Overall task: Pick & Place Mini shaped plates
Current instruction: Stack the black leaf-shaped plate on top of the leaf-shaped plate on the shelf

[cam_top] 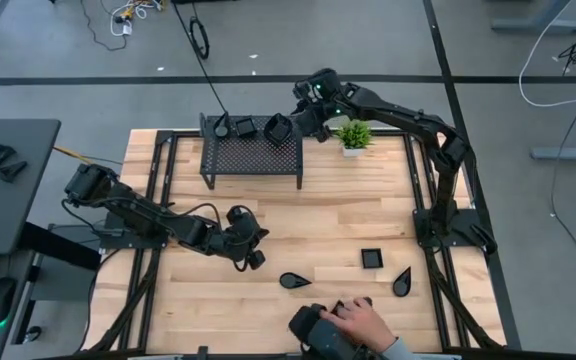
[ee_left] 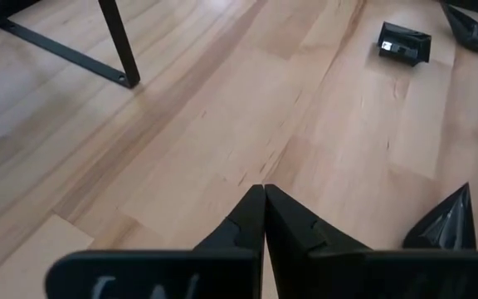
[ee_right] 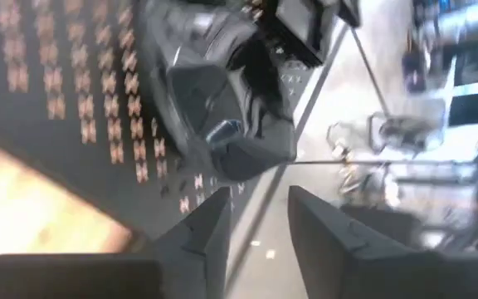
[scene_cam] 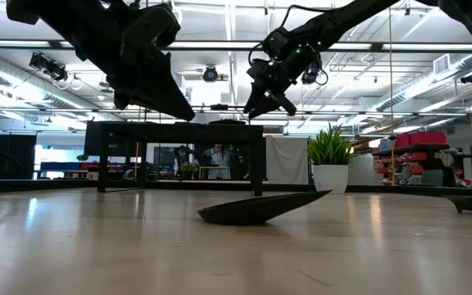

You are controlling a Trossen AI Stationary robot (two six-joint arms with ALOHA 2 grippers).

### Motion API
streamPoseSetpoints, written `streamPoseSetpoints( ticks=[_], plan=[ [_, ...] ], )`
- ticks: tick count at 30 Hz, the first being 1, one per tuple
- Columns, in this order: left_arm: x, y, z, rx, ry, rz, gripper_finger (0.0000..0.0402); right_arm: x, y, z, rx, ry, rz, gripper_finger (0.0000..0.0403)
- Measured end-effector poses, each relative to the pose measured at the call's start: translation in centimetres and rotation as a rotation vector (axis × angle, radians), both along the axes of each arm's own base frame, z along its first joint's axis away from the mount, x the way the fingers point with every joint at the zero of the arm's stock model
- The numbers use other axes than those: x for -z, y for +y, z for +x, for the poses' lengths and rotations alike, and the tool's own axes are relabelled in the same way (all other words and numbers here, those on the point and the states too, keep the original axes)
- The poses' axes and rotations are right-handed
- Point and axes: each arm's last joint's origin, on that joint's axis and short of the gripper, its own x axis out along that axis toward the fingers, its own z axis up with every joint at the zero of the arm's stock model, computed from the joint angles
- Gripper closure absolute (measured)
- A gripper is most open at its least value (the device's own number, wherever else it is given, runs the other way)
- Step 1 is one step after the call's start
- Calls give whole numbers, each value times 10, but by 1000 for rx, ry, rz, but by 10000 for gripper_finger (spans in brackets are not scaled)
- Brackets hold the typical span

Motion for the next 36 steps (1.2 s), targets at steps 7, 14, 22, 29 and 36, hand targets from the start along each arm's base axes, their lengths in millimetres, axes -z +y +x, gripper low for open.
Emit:
streamPoseSetpoints(
  ticks=[7,14,22,29,36],
  plan=[
    [-1,0,0,-5,-9,1,385,-1,9,8,255,-116,250,312],
    [-4,-1,3,-4,-61,-19,385,4,6,10,423,-145,321,351],
    [-8,-2,6,-2,-107,-37,385,11,7,13,423,-141,385,388],
    [-9,-3,6,0,-116,-49,385,29,5,18,439,-91,409,400],
    [-9,-5,6,6,-123,-52,385,5,5,17,436,-227,384,391]
  ],
)
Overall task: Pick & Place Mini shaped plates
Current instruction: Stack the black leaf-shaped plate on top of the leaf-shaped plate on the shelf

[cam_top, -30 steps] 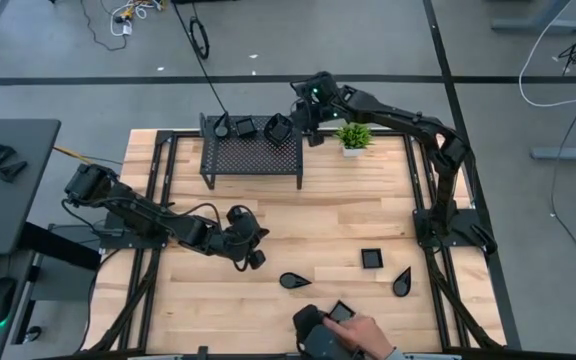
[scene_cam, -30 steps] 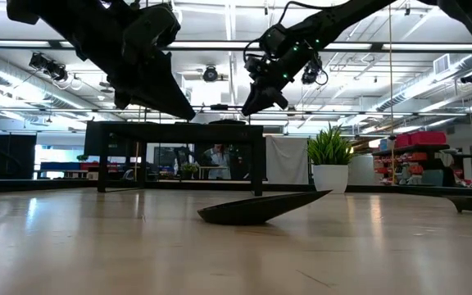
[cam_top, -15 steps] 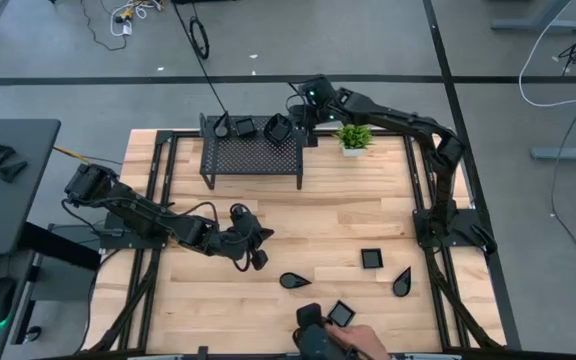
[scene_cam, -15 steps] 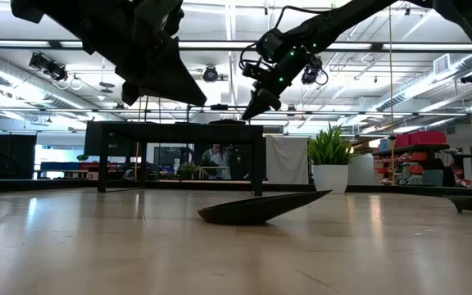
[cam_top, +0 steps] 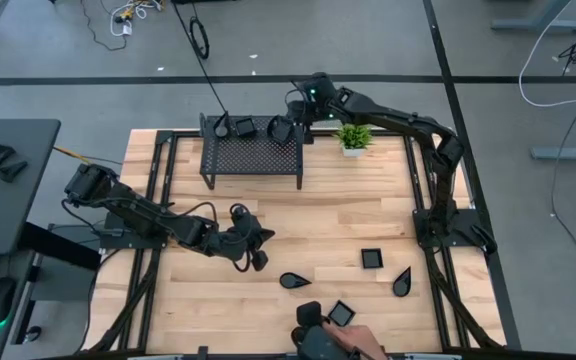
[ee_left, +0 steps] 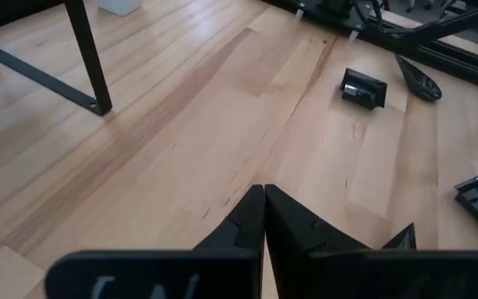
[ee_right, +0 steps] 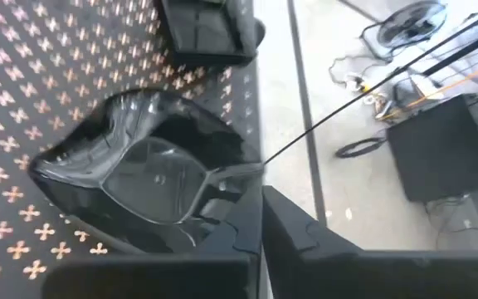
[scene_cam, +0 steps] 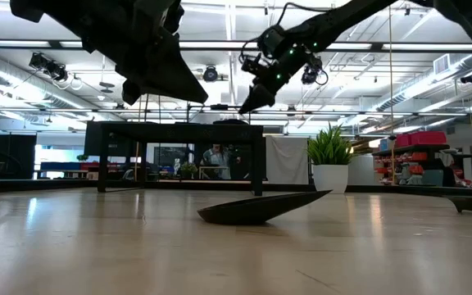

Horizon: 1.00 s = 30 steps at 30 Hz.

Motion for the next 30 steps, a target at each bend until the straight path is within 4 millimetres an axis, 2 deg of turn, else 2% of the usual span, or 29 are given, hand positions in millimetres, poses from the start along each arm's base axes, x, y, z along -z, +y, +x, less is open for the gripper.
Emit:
streamPoseSetpoints(
  ticks=[5,9,11,17,20,30],
  plan=[
    [0,0,0,1,-2,0,386,-23,7,-11,19,-38,6,394],
    [0,0,0,1,-2,0,385,-40,16,-23,95,-76,100,397],
    [0,0,0,2,-1,2,385,-42,19,-28,134,-68,161,397],
    [0,0,0,3,-1,3,385,-30,21,-32,254,-22,326,398],
    [0,0,0,2,-1,4,386,-16,15,-27,335,1,332,398],
    [0,0,0,6,1,3,385,-2,10,-17,433,-27,372,398]
  ],
)
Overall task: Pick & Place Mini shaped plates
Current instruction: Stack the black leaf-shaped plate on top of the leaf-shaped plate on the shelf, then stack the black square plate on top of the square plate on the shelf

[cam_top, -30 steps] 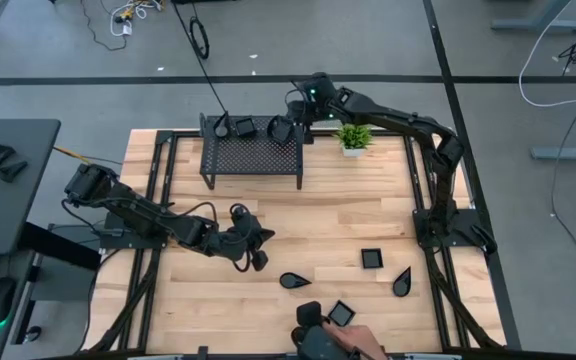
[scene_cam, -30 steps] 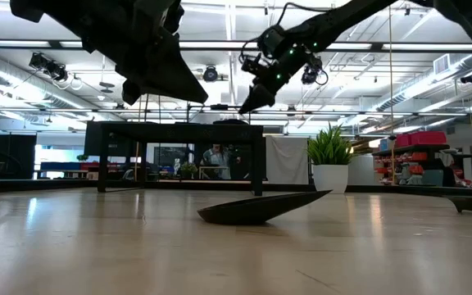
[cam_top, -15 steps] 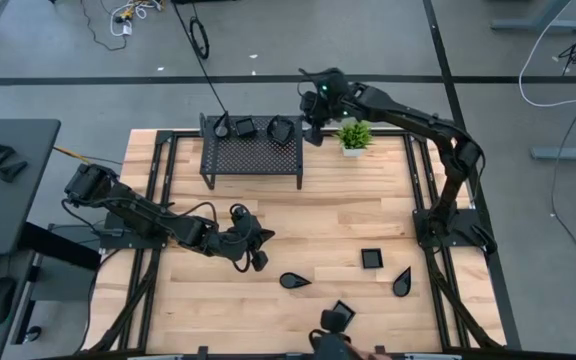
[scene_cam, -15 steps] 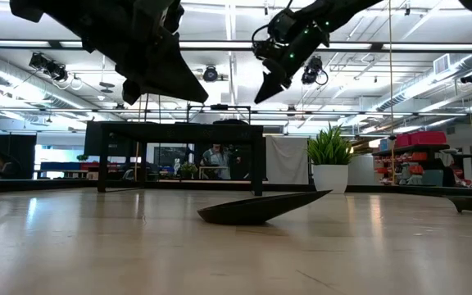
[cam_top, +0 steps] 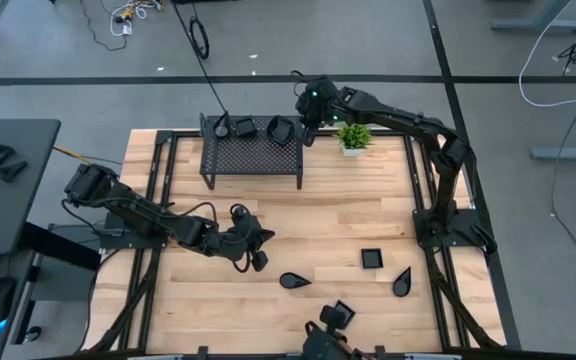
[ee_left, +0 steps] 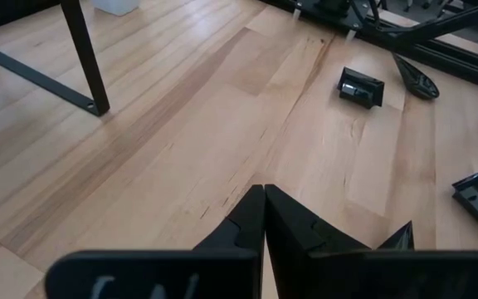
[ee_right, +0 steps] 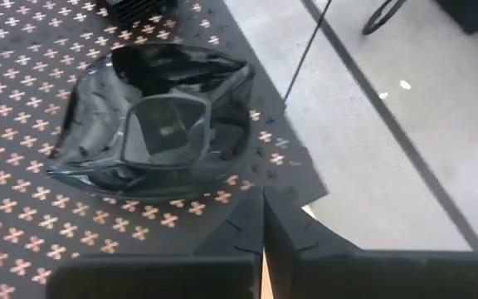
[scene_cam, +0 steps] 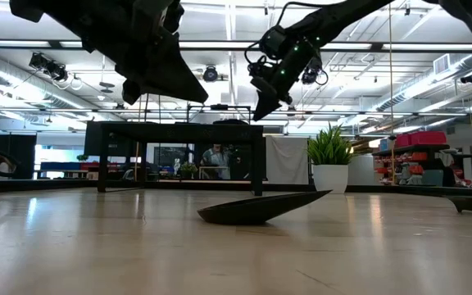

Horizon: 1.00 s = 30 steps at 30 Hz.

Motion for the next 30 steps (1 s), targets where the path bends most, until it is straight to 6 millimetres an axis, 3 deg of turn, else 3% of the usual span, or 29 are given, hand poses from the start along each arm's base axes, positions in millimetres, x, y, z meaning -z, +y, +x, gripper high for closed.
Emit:
streamPoseSetpoints(
  ticks=[19,26,30],
  plan=[
    [0,0,0,2,-1,-2,385,14,18,20,-39,-14,62,399],
    [0,0,0,6,-5,-9,385,-9,24,15,-52,-76,19,399],
    [0,-1,0,10,-5,-16,385,-38,48,4,-116,-80,-25,399]
  ],
)
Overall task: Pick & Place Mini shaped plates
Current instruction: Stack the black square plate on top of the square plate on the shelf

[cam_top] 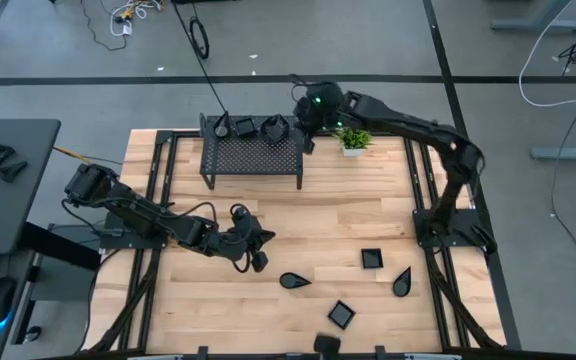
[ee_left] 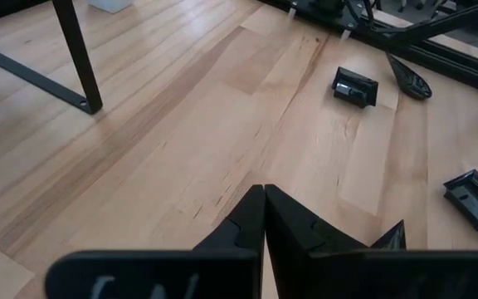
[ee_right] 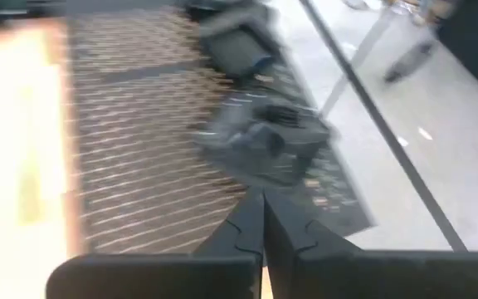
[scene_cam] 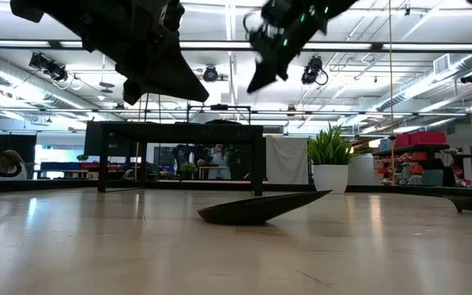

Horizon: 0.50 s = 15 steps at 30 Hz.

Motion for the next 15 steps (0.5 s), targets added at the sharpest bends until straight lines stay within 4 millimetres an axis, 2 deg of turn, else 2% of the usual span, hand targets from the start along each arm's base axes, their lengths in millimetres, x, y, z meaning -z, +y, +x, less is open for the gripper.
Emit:
streamPoseSetpoints(
  ticks=[3,6,9,15],
  plan=[
    [-1,0,0,3,-9,-1,385,-18,37,-10,-109,11,-11,399],
    [-2,-1,1,14,-17,0,385,-19,83,-29,-241,1,-26,399],
    [-2,-1,1,22,-17,13,385,-9,131,-57,-362,-33,-32,399],
    [-4,-1,2,18,-30,35,385,28,214,-113,-576,-115,59,399]
  ],
)
